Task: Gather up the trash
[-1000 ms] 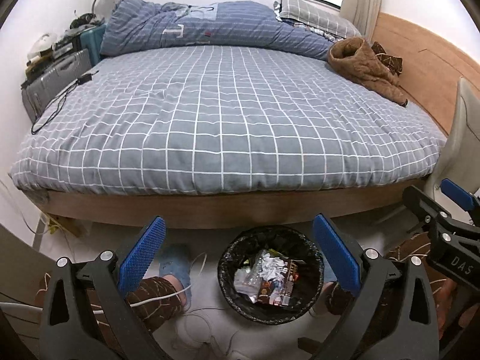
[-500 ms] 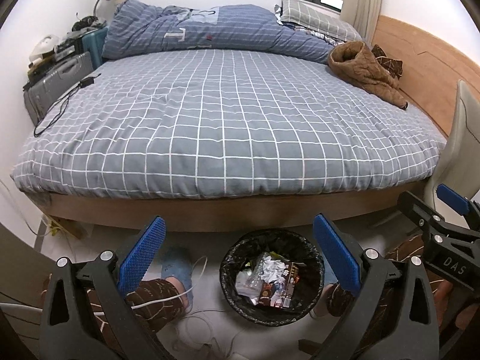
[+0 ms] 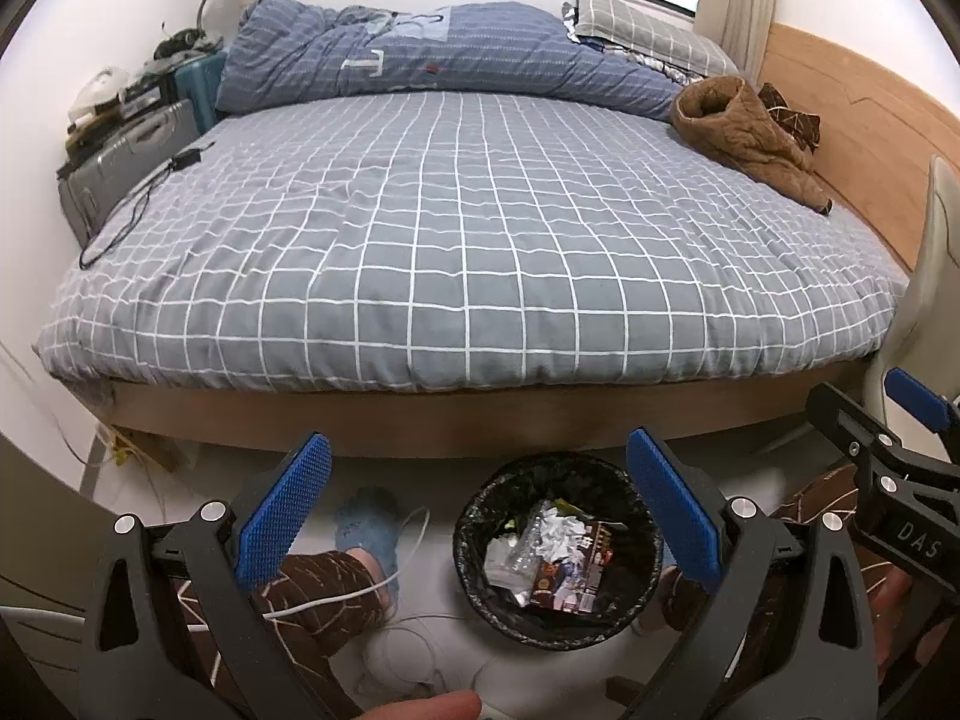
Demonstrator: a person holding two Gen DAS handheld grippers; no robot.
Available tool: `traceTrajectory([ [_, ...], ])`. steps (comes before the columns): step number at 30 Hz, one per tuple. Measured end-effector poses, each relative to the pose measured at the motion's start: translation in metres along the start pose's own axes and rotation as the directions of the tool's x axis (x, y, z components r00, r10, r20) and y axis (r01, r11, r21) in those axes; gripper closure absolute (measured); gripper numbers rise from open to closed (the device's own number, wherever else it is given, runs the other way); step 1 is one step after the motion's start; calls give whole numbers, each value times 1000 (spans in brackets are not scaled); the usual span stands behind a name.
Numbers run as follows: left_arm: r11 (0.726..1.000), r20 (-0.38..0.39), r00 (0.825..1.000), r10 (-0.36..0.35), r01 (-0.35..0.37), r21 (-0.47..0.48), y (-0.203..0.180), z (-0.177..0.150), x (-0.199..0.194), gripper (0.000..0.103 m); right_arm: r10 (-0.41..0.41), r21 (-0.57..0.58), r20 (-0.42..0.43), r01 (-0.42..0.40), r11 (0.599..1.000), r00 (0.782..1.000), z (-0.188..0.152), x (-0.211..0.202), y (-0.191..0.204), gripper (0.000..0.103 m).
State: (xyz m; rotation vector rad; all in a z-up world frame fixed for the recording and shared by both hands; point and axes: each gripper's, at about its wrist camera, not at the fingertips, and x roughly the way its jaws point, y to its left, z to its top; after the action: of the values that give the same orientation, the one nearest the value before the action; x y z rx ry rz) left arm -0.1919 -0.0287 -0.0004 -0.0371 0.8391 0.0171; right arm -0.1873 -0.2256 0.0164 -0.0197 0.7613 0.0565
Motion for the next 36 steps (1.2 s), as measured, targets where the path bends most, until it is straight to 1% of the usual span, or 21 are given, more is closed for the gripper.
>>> traceTrajectory([
  [7,1000,4,1000,-11,11,-13,1,1,-2,6,0,1,-1,0,1000,1000,0,0,1,8],
  [19,1000,5,1000,11,-11,1,-2,1,-2,6,-1,3,-7,1,1000,1000,-3,2,3,8],
  [23,1000,-4,1000,11,-11,-10,-1,0,-1,6,0,4,-10,0,1000,1000,-6,2,2,8],
  [29,999,3,1000,25,-25,28,-6,-1,0,6,1,6,-15,-1,1000,1000,-6,3,1,8],
  [36,999,9,1000,17,-17,29,-5,3,0,6,-3,1,-9,3,1000,1000,-5,3,-1,8],
])
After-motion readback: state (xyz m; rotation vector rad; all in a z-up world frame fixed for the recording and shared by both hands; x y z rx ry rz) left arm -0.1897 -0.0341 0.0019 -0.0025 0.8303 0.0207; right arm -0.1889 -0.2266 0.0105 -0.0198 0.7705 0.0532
